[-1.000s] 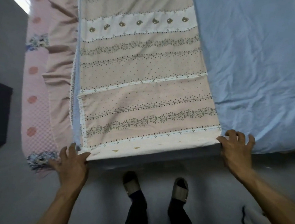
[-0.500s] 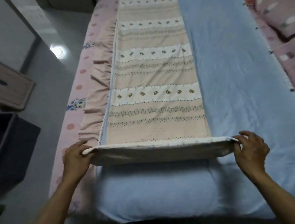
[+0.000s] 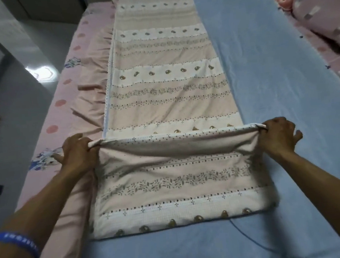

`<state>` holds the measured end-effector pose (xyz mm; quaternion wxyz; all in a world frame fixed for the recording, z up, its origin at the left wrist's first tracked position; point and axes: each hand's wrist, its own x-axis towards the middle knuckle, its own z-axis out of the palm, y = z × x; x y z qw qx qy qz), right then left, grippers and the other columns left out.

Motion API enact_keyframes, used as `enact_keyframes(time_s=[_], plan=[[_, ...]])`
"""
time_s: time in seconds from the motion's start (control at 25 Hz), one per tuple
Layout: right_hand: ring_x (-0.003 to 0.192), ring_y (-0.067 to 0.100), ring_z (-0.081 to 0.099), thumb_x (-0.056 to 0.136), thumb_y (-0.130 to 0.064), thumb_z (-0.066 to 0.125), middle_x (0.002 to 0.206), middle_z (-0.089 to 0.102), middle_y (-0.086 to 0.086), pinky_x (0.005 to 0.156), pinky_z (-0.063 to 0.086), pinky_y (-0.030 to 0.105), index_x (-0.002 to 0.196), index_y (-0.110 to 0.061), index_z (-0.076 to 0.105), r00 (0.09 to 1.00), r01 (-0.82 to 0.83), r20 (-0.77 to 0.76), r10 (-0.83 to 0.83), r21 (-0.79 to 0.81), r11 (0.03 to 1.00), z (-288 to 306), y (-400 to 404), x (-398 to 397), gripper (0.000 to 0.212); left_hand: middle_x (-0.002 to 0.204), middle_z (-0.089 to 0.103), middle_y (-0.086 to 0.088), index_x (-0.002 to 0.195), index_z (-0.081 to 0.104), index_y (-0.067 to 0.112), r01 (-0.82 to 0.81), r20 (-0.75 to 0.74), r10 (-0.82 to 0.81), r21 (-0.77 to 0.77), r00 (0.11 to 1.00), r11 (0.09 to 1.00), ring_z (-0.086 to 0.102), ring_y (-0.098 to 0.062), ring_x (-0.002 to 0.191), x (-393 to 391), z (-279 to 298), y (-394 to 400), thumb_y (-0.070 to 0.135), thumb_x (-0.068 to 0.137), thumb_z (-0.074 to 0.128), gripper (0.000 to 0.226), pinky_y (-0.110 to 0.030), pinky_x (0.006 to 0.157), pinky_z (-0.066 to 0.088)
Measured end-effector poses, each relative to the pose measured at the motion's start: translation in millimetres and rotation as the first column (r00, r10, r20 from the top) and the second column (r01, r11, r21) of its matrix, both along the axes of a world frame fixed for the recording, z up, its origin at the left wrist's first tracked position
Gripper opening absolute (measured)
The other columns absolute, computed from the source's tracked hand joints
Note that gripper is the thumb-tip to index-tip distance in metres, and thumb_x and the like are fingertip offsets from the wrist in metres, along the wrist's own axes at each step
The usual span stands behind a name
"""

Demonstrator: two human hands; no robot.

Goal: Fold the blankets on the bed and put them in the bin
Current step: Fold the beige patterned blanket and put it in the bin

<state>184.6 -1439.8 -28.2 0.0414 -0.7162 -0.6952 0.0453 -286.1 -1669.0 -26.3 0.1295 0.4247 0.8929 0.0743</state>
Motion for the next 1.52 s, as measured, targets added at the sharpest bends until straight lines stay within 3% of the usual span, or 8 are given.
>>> enact_keyframes(time_s=[0.28, 0.56, 0.76, 0.88, 1.0, 1.08, 1.28, 1.52], plan=[[0.119, 0.042, 0.046, 0.1, -0.026, 0.039, 0.124, 0.055, 0.02, 0.104, 0.031, 0.053, 0.116, -0.009, 0.058, 0.967, 0.122, -0.193, -0.165, -0.215, 0.969, -62, 73, -31, 0.031, 0.103, 0.062, -0.011, 0.117, 0.065, 0.006, -0.418, 0.398, 0.311, 0.216, 0.863, 0.883, 0.054, -0.025, 0.089, -4, -45, 68, 0.027, 0.092, 0.063, 0.033, -0.034, 0.077, 0.043], [0.124, 0.04, 0.04, 0.104, -0.029, 0.034, 0.126, 0.054, 0.022, 0.101, 0.03, 0.051, 0.123, -0.007, 0.057, 0.978, 0.142, -0.133, -0.161, -0.14, 0.98, -83, 89, -46, 0.037, 0.104, 0.066, -0.001, 0.092, 0.057, 0.035, -0.346, 0.325, 0.268, 0.211, 0.907, 0.914, 0.059, -0.032, 0.1, -24, -72, 80, 0.059, 0.077, 0.053, 0.029, -0.058, 0.096, 0.043], [0.125, 0.04, 0.04, 0.101, -0.029, 0.043, 0.126, 0.054, 0.022, 0.104, 0.026, 0.052, 0.12, -0.009, 0.057, 0.991, 0.084, -0.097, -0.088, -0.047, 0.995, -83, 107, -57, 0.031, 0.115, 0.061, -0.009, 0.106, 0.056, 0.028, -0.326, 0.119, 0.31, 0.158, 0.943, 0.932, 0.053, -0.037, 0.114, -26, -77, 98, 0.044, 0.086, 0.056, 0.026, -0.065, 0.108, 0.027], [0.139, 0.038, 0.025, 0.098, -0.029, 0.045, 0.146, 0.034, 0.022, 0.115, 0.009, 0.062, 0.144, -0.009, 0.035, 0.973, -0.204, 0.114, 0.2, 0.024, 0.979, -96, 51, -80, 0.05, 0.151, 0.031, -0.012, 0.141, 0.031, 0.017, -0.04, -0.286, 0.025, -0.045, 0.958, 0.998, 0.02, -0.034, 0.143, 34, -81, 77, 0.038, 0.099, 0.039, 0.047, -0.068, 0.112, -0.003], [0.151, 0.031, -0.001, 0.103, -0.05, 0.023, 0.165, 0.001, 0.009, 0.116, -0.006, 0.061, 0.157, -0.026, 0.005, 0.794, -0.606, 0.042, 0.607, -0.036, 0.795, -122, -77, -97, 0.062, 0.163, 0.001, -0.007, 0.155, 0.009, 0.025, 0.399, -0.256, -0.399, -0.055, 0.881, 0.916, -0.001, -0.029, 0.15, 134, -113, 12, 0.054, 0.101, 0.02, 0.063, -0.067, 0.112, -0.007], [0.151, 0.033, 0.002, 0.099, -0.058, 0.024, 0.165, 0.004, 0.011, 0.115, 0.001, 0.066, 0.157, -0.029, 0.011, 0.719, -0.673, 0.128, 0.683, -0.116, 0.73, -139, -125, -73, 0.066, 0.163, 0.006, -0.007, 0.155, 0.014, 0.027, 0.41, -0.262, -0.435, -0.147, 0.862, 0.9, 0.004, -0.03, 0.149, 147, -129, -35, 0.061, 0.097, 0.021, 0.068, -0.071, 0.11, 0.003], [0.149, 0.039, 0.01, 0.095, -0.052, 0.022, 0.157, 0.024, 0.025, 0.113, -0.004, 0.068, 0.153, -0.019, 0.031, 0.841, -0.426, 0.27, 0.468, -0.201, 0.882, -123, -105, 29, 0.067, 0.161, 0.008, -0.014, 0.154, 0.018, 0.012, 0.156, -0.327, -0.242, -0.267, 0.914, 0.951, 0.008, -0.038, 0.148, 85, -109, -97, 0.055, 0.097, 0.024, 0.072, -0.076, 0.105, 0.007], [0.143, 0.046, 0.025, 0.065, -0.023, 0.055, 0.147, 0.036, 0.034, 0.111, 0.01, 0.071, 0.149, -0.006, 0.038, 0.673, -0.665, 0.2, 0.712, -0.256, 0.701, -113, -172, 36, 0.087, 0.145, 0.036, -0.034, 0.137, 0.045, -0.009, 0.475, -0.198, -0.555, -0.34, 0.808, 0.812, 0.026, -0.048, 0.14, 162, -91, -121, 0.049, 0.076, 0.055, 0.085, -0.072, 0.109, 0.0]])
